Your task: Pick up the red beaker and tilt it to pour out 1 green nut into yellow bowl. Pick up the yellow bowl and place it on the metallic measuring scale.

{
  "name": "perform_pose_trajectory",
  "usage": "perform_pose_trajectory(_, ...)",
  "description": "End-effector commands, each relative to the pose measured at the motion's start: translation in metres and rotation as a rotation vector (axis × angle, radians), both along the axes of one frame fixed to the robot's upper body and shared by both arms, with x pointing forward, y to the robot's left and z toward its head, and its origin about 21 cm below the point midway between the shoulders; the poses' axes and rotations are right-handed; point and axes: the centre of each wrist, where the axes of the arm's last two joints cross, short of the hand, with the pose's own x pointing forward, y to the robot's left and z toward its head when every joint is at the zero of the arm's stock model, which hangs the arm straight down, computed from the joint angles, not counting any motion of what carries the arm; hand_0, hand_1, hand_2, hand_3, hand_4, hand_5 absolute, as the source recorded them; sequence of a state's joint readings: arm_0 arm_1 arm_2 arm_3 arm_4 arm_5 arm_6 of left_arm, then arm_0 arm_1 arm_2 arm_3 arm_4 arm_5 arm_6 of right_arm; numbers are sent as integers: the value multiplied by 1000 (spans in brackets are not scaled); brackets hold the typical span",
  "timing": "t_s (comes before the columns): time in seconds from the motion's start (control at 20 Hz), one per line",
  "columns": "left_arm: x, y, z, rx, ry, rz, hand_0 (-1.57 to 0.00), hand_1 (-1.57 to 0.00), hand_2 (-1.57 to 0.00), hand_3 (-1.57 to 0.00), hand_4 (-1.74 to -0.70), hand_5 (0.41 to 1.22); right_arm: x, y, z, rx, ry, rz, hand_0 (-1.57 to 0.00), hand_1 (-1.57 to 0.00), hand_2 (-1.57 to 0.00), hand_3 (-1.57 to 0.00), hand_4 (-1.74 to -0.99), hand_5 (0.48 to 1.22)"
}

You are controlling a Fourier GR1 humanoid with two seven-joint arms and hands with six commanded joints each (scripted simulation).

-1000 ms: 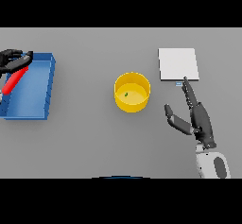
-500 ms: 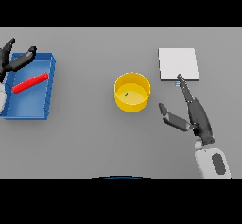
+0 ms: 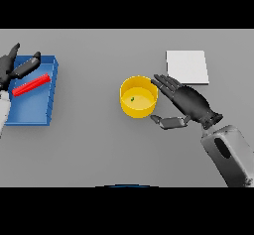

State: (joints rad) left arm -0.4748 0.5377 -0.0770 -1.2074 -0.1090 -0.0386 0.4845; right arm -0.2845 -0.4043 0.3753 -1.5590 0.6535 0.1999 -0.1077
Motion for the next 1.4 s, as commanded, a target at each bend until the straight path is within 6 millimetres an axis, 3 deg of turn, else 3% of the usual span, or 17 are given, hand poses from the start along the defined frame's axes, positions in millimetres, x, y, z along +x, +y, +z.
perform_pose_trajectory(0.0, 1, 0, 3, 2, -2, 3, -3, -2, -2, -2, -812, 688, 3, 3, 3, -37, -5, 49, 1, 1, 1, 1, -1157, 635)
perform_pose_trajectory(0.45, 1, 6, 7, -3, -5, -12, 1, 1, 1, 1, -808, 696, 44, 38, -2, -344, 14, 271, 1, 1, 1, 1, -1157, 644)
perform_pose_trajectory(0.75, 1, 10, 5, 12, -4, -12, 1, 1, 1, 1, -807, 700, 53, 63, -7, -477, 71, 370, 1, 1, 1, 1, -1164, 670)
perform_pose_trajectory(1.1, 1, 12, 4, 26, 7, -3, 1, 1, 1, 1, -792, 708, 66, 72, -21, -572, 137, 369, 1, 1, 1, -12, -1188, 693)
perform_pose_trajectory(1.25, 2, 12, 5, 31, 4, -14, 1, 1, 1, 1, -789, 714, 66, 74, -20, -572, 151, 361, 1, -15, -37, -77, -1234, 770)
perform_pose_trajectory(1.3, 1, 13, 5, 27, -1, -16, 1, 1, 1, 1, -791, 712, 67, 74, -21, -576, 147, 354, -48, -60, -88, -130, -1261, 809)
perform_pose_trajectory(1.35, 1, 12, 5, 28, 0, -13, 1, 1, 1, 1, -791, 711, 66, 72, -22, -569, 147, 378, -193, -183, -189, -215, -1309, 891)
